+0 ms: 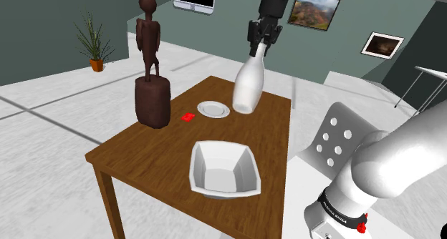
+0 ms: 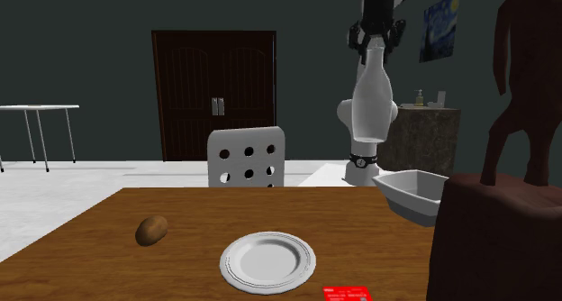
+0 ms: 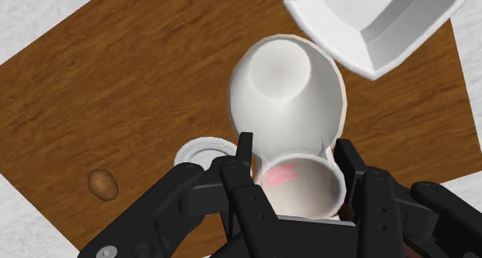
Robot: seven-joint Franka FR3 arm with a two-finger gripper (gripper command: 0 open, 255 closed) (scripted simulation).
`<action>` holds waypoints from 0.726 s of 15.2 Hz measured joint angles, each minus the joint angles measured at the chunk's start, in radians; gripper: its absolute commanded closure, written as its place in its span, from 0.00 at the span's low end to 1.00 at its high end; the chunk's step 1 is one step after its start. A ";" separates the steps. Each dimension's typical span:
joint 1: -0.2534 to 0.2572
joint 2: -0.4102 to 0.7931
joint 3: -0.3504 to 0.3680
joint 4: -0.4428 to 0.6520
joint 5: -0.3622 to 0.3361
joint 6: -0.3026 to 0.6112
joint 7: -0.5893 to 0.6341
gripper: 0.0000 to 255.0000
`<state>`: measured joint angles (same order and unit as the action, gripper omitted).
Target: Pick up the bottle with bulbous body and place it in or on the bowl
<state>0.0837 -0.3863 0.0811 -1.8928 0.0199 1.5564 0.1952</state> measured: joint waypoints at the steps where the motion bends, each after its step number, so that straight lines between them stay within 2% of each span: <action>1: 0.007 -0.011 0.013 0.000 0.005 -0.011 0.019 1.00; 11: 0.076 -0.075 0.175 0.039 0.072 -0.106 0.246 1.00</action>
<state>0.1602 -0.4617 0.2563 -1.8533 0.0923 1.4504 0.4410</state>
